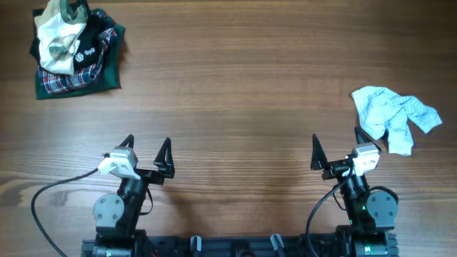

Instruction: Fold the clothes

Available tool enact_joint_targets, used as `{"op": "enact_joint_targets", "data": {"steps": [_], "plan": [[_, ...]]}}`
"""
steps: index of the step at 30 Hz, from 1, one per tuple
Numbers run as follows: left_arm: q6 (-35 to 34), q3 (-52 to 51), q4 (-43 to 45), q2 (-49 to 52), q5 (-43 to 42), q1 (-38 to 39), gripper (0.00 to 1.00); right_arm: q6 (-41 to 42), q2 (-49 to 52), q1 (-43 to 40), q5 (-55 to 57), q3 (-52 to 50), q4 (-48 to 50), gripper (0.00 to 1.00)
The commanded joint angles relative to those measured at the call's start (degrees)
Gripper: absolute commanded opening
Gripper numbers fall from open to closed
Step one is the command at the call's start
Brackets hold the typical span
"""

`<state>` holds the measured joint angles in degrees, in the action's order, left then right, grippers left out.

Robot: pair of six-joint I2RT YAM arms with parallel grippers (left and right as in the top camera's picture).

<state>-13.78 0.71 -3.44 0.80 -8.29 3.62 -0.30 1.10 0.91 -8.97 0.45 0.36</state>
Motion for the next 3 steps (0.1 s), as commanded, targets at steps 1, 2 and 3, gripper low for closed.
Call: {"op": "enact_joint_targets", "data": {"steps": [1, 2, 3], "plan": [[1.2, -0.4, 0.0, -0.4, -0.9, -0.4, 1.00, 0.3, -0.9, -0.5, 0.1, -0.2, 0.4, 1.00], [1.2, -0.4, 0.0, -0.4, -0.9, -0.4, 1.00, 0.3, -0.9, -0.5, 0.1, -0.2, 0.4, 1.00], [1.2, -0.4, 0.0, -0.4, -0.9, -0.4, 1.00, 0.3, -0.9, -0.5, 0.1, -0.2, 0.4, 1.00]]}}
